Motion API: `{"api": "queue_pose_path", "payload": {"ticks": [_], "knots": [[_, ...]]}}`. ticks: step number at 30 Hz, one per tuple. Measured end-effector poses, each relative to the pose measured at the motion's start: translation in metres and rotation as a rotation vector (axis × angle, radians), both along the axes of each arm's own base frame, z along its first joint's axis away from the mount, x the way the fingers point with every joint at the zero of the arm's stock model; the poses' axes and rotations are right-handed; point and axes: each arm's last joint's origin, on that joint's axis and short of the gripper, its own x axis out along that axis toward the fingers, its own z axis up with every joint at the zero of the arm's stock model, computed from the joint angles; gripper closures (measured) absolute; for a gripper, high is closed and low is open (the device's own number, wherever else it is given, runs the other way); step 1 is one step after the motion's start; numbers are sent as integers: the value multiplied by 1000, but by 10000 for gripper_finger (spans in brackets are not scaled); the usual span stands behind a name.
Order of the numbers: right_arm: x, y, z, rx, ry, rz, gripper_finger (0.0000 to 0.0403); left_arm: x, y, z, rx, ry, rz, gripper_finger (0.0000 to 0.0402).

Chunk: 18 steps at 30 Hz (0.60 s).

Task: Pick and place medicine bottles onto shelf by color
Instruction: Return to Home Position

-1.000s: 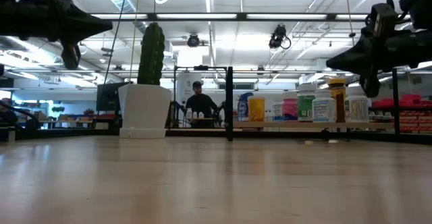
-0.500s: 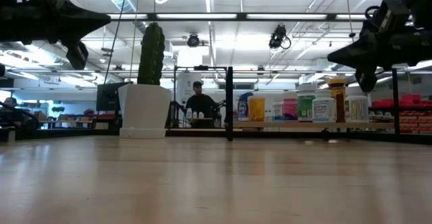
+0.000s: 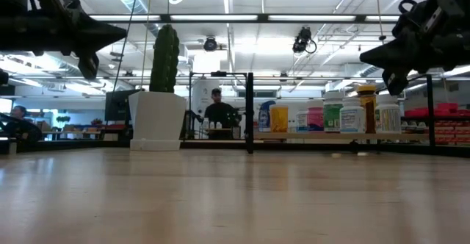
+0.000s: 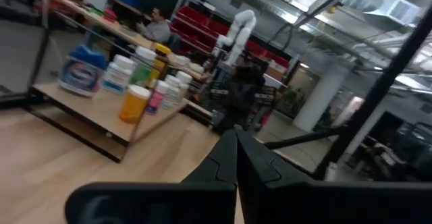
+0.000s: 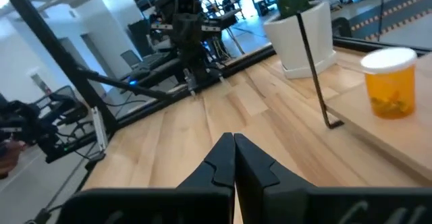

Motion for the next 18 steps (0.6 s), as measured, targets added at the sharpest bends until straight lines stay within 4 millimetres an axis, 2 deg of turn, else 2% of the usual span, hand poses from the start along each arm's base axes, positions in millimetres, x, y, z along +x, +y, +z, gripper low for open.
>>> {"api": "queue_pose_path", "payload": {"ticks": [4, 8, 18], "knots": [[0, 0, -3, 7, 30, -18, 397, -1, 5, -1, -6, 10, 71, 399], [0, 0, -7, -55, 74, -13, 396, -1, 7, -1, 10, 14, 90, 379], [-1, 0, 5, -370, 67, 24, 394, -1, 7, -1, 24, 19, 92, 355]]}}
